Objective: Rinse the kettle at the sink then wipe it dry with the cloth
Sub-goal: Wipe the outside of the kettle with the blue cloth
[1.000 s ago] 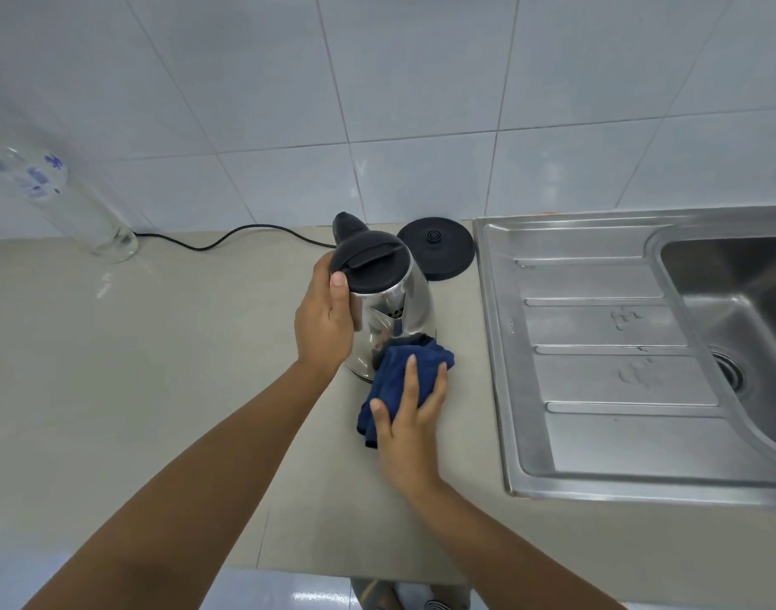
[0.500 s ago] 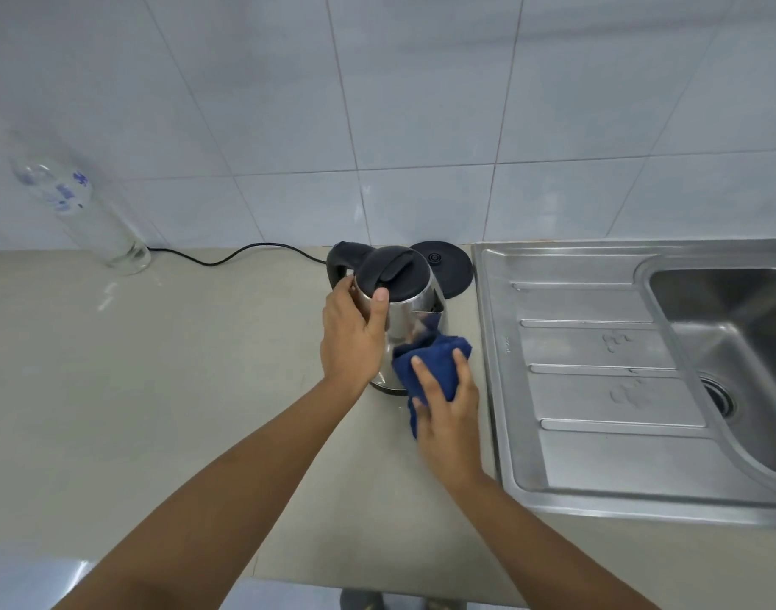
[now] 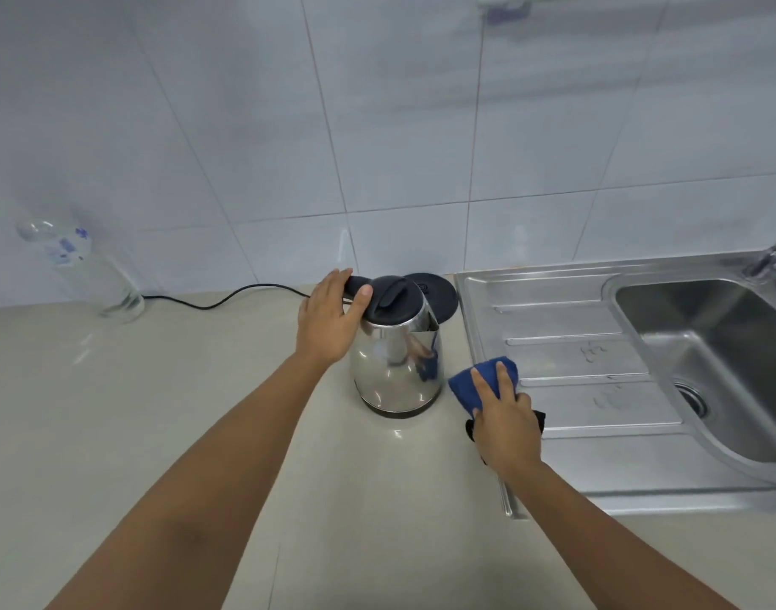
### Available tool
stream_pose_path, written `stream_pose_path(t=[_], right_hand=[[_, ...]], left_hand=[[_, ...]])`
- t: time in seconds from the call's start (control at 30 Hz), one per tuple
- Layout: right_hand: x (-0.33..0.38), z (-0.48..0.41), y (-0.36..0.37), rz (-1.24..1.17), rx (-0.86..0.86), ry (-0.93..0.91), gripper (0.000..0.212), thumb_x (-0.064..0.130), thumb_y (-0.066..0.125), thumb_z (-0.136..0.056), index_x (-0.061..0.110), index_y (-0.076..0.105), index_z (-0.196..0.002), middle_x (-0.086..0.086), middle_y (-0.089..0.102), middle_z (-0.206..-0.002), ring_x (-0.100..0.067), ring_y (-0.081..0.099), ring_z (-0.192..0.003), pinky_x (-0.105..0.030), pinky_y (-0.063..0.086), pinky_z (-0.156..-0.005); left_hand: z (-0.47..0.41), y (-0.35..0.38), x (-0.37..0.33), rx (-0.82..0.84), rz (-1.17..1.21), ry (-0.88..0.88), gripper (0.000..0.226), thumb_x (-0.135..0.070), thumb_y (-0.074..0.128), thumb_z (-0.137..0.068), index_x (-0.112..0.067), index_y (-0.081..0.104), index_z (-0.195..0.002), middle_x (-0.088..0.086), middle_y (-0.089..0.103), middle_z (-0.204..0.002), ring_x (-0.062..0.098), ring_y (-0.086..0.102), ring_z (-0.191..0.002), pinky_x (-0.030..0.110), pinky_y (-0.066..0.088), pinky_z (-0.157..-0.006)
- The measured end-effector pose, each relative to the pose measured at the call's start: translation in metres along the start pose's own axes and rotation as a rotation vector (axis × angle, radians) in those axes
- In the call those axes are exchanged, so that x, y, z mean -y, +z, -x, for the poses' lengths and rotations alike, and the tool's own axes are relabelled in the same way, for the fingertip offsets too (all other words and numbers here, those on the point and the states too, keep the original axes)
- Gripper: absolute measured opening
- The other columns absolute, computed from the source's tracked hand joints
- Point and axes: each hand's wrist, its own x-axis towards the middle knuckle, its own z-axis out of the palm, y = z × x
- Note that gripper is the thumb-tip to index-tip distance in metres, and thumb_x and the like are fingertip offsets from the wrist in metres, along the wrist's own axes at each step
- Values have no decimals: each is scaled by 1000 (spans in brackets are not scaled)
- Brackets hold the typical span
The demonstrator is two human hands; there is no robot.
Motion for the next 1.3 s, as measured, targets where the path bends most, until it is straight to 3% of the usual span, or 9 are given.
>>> stream_pose_path(t=[0.1,0.2,0.43,0.57,0.73,0.83,0.93,1.13,1.3], right_hand=[[-1,0,7,11,42,47,61,34,31,-108,29,2,-161,-6,-9,-169,-32,35,-138,-37,41,-108],[2,1,11,29,57,66,62,39,27,-108,28,-1,-161,-7,-11,-169,-38,17,-150,-44,20,-122],[17,4,17,67,54,111,65,45,27,-106,26,-3,-161,-11,-13,-168,-39,0,-153,-52,5,-123],[29,-2,11,-20,-5,157,62,45,26,-106,21,10,-161,-11,-5,-169,-36,-5,-154,-52,0,-122],[56,2,11,-640,-151,60,51,31,32,-108,20,26,-158,0,10,-169,-19,3,-155,-37,6,-125],[75,9,13,-1066,-130,128,58,42,37,-106,24,22,-159,11,22,-164,-9,20,-150,-22,17,-117],[88,11,14,-1226,-121,121,72,67,47,-91,42,23,-154,25,43,-144,1,43,-131,-16,33,-105],[100,5,19,-1335,-160,166,93,76,48,-76,39,20,-157,10,40,-155,-13,38,-141,-38,33,-116],[107,-7,11,-1365,-190,161,98,79,44,-75,37,16,-159,9,34,-159,-15,33,-146,-45,29,-120]], left_hand=[[4,3,-2,-17,1,-14,61,-55,33,-99,-18,38,-147,-1,38,-153,16,30,-143,47,22,-115],[9,5,-5,-58,-13,-72,62,-58,33,-98,-19,40,-146,0,40,-152,19,32,-141,49,23,-114],[36,3,-4,-205,-183,-99,76,-76,32,-80,-19,59,-122,5,55,-119,29,46,-113,42,35,-93],[37,-4,12,-194,-89,13,69,-71,37,-81,-15,63,-112,5,57,-107,26,48,-105,36,36,-87],[29,-7,37,-18,332,-121,51,-66,35,-89,-24,61,-100,-6,60,-100,17,56,-102,24,40,-79],[33,-1,51,121,477,-266,49,-70,33,-91,-29,59,-102,-13,65,-100,10,60,-100,21,39,-75],[33,1,55,136,544,-301,51,-72,35,-89,-28,59,-103,-9,67,-100,11,60,-101,23,41,-78],[23,3,46,154,755,-386,72,-74,47,-79,-11,64,-108,1,67,-104,15,62,-98,34,45,-95],[9,7,45,94,882,-457,83,-75,55,-68,-3,64,-107,-2,61,-90,16,54,-85,33,44,-88]])
